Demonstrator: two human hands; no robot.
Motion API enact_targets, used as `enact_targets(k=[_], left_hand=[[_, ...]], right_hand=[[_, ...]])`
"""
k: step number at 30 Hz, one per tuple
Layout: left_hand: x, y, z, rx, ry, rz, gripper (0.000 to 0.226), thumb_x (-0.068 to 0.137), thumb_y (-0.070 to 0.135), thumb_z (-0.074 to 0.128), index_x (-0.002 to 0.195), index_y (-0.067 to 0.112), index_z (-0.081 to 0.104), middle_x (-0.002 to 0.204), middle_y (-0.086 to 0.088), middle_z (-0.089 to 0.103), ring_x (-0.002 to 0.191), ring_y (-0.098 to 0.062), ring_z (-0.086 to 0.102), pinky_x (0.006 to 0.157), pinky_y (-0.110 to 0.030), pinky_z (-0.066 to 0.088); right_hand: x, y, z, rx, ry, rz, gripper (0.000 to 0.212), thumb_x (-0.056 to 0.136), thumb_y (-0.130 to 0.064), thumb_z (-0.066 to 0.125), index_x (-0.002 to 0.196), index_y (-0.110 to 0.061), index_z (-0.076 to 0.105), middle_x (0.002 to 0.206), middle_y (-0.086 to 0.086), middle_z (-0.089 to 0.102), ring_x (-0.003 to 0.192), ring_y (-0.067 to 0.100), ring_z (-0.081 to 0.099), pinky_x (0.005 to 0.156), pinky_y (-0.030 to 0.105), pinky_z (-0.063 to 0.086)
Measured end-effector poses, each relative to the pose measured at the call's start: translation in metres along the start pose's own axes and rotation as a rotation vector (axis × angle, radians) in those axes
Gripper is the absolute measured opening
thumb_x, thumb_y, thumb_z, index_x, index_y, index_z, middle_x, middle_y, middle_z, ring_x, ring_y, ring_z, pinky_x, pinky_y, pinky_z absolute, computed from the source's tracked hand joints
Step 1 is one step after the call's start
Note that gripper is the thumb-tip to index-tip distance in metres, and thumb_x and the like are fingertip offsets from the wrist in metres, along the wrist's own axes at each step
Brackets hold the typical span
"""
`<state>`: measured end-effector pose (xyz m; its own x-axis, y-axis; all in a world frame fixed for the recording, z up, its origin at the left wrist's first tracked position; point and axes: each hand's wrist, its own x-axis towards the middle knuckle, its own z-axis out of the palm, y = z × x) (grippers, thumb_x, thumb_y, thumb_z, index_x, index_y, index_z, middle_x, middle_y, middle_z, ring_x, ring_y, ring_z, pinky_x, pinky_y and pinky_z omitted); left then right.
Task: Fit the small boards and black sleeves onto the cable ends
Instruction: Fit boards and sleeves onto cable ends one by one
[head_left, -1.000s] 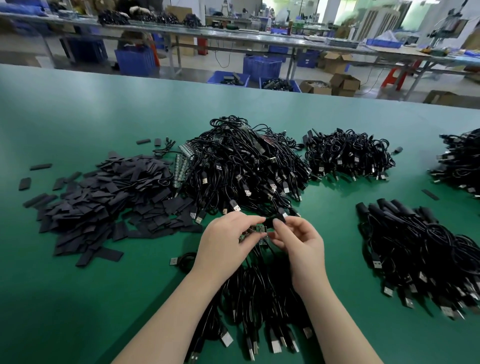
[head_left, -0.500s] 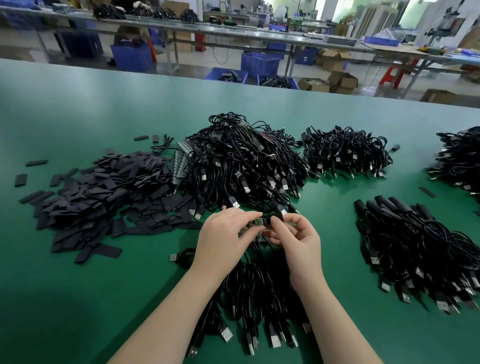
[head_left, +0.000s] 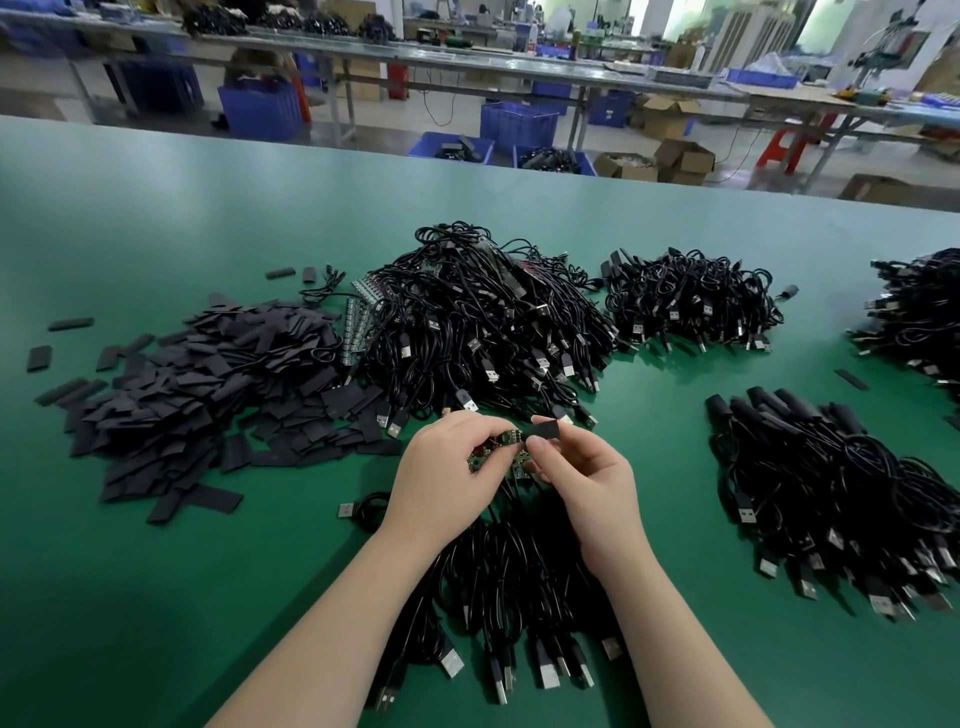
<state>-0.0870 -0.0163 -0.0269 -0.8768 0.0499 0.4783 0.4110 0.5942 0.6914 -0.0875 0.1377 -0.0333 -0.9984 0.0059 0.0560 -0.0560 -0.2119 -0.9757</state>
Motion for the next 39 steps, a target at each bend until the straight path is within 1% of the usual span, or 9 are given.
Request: enact_targets(k=[8,15,20,22,25,27,33,36,39], left_hand=[[0.000,0.003,-0.002,0.006,-0.033,-0.001,0.017,0.085,0.030,0.060,0.095,0.023,0.073,0.086,0.020,0.064,0.086,-0.001,0.060,0.082,-0.036,0.051],[0.001,-0.001,-0.001,-0.003,-0.029,-0.020,0.011,0.089,0.021,0.066,0.098,0.022,0.072,0.091,0.018,0.065,0.089,-0.002,0.060,0.082,-0.033,0.051],[0.001,0.000,0.000,-0.006,-0.042,-0.025,0.018,0.088,0.031,0.061,0.099,0.022,0.072,0.092,0.018,0.065,0.090,-0.002,0.060,0.084,-0.036,0.051],[0.000,-0.001,0.000,-0.007,-0.052,-0.024,0.018,0.089,0.031,0.061,0.100,0.022,0.072,0.093,0.017,0.065,0.091,-0.002,0.060,0.084,-0.035,0.051],[0.000,-0.003,0.000,-0.008,-0.042,-0.030,0.013,0.090,0.024,0.064,0.100,0.021,0.072,0.095,0.016,0.066,0.092,-0.003,0.060,0.084,-0.036,0.051],[0.000,-0.004,0.000,-0.011,-0.047,-0.037,0.014,0.089,0.023,0.063,0.101,0.022,0.071,0.096,0.017,0.066,0.093,-0.003,0.060,0.085,-0.036,0.051],[-0.001,-0.006,0.001,-0.046,-0.078,-0.090,0.025,0.089,0.039,0.066,0.114,0.039,0.066,0.108,0.024,0.063,0.106,0.007,0.055,0.091,-0.017,0.046],[-0.001,-0.007,0.003,-0.063,-0.088,-0.134,0.031,0.086,0.039,0.068,0.116,0.043,0.064,0.109,0.022,0.064,0.105,0.008,0.055,0.091,-0.017,0.047],[-0.001,-0.008,0.003,-0.073,-0.079,-0.149,0.023,0.087,0.037,0.067,0.110,0.041,0.066,0.105,0.024,0.066,0.102,0.007,0.058,0.090,-0.020,0.050]], right_hand=[[-0.001,-0.001,0.000,-0.065,0.031,-0.014,0.016,0.084,-0.010,0.077,0.081,-0.026,0.078,0.080,-0.001,0.074,0.076,0.011,0.068,0.070,0.019,0.054],[-0.002,-0.002,0.001,0.003,0.018,-0.007,0.023,0.085,-0.007,0.075,0.087,-0.029,0.079,0.085,-0.006,0.076,0.077,0.006,0.069,0.072,0.017,0.054],[-0.002,-0.004,0.000,0.043,0.043,-0.004,0.009,0.077,-0.019,0.079,0.080,-0.027,0.077,0.072,-0.006,0.071,0.067,0.009,0.068,0.067,0.018,0.054],[-0.002,-0.004,-0.001,0.039,0.052,-0.007,0.010,0.078,-0.018,0.079,0.076,-0.027,0.077,0.069,-0.007,0.070,0.066,0.010,0.068,0.067,0.018,0.054],[-0.002,-0.003,-0.001,-0.004,0.020,-0.002,0.021,0.084,-0.008,0.076,0.084,-0.029,0.079,0.080,-0.003,0.075,0.073,0.008,0.069,0.070,0.017,0.053],[-0.003,-0.003,0.001,-0.067,-0.018,-0.005,0.019,0.084,-0.009,0.077,0.088,-0.027,0.080,0.083,0.000,0.076,0.077,0.008,0.070,0.072,0.017,0.053],[0.000,-0.003,-0.002,0.010,0.086,0.024,0.013,0.085,-0.016,0.077,0.076,-0.025,0.077,0.073,0.000,0.072,0.069,0.009,0.065,0.067,0.019,0.052],[0.001,-0.003,-0.003,0.052,0.120,0.043,0.011,0.086,-0.017,0.076,0.077,-0.025,0.078,0.076,-0.001,0.072,0.075,0.012,0.068,0.068,0.020,0.052],[0.000,-0.004,-0.001,0.044,0.090,0.007,0.014,0.086,-0.012,0.075,0.081,-0.025,0.079,0.076,-0.001,0.073,0.074,0.010,0.070,0.066,0.017,0.051]])
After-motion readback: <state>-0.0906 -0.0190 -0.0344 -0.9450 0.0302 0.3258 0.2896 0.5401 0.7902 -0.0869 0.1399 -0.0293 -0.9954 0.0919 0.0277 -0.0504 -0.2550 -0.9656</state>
